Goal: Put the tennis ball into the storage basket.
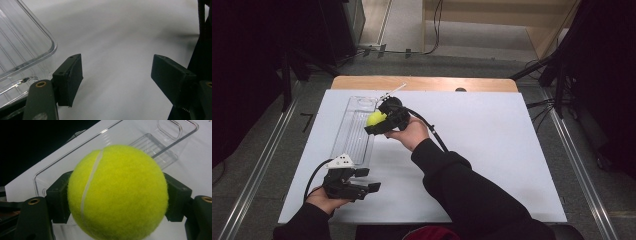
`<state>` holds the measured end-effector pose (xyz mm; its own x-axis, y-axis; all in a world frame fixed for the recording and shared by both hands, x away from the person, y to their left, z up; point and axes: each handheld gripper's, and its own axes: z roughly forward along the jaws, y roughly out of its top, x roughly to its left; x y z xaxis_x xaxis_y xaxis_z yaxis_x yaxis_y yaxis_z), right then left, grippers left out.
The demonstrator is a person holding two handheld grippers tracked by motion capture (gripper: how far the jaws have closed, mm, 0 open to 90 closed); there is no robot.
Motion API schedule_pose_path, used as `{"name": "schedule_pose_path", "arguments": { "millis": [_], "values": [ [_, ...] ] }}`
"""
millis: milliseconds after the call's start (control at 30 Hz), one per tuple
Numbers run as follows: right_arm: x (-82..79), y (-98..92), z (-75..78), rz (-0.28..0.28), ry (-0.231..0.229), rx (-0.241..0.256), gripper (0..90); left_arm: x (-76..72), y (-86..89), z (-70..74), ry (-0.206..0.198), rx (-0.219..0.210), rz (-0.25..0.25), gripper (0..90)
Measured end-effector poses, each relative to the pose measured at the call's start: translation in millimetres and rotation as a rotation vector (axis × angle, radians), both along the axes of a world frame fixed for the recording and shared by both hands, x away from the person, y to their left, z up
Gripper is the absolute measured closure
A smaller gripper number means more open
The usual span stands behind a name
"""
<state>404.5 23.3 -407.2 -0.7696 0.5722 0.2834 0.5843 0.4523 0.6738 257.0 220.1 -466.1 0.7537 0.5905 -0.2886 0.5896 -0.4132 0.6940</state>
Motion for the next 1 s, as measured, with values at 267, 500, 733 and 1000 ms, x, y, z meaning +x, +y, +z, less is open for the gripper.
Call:
{"name": "schedule_pose_path", "arguments": {
  "millis": [267,500,733,1000],
  "values": [
    [3.8,7.2,1.2,-0.004,0.005,0.005,22.8,0.2,-0.1,-0.2,0.002,-0.001,-0.001,26.4],
    [8.0,12.6,3.3,-0.012,0.0,0.008,22.8,0.1,0.1,-0.1,0.001,-0.001,-0.001,26.4],
    [12.7,19.5,3.7,-0.011,0.018,0.025,22.8,0.0,0.7,0.1,0.0,0.0,-0.003,26.4],
    [16.2,30.1,2.5,-0.009,0.007,0.015,22.8,0.4,1.3,0.2,0.002,-0.001,0.001,26.4]
  ]
}}
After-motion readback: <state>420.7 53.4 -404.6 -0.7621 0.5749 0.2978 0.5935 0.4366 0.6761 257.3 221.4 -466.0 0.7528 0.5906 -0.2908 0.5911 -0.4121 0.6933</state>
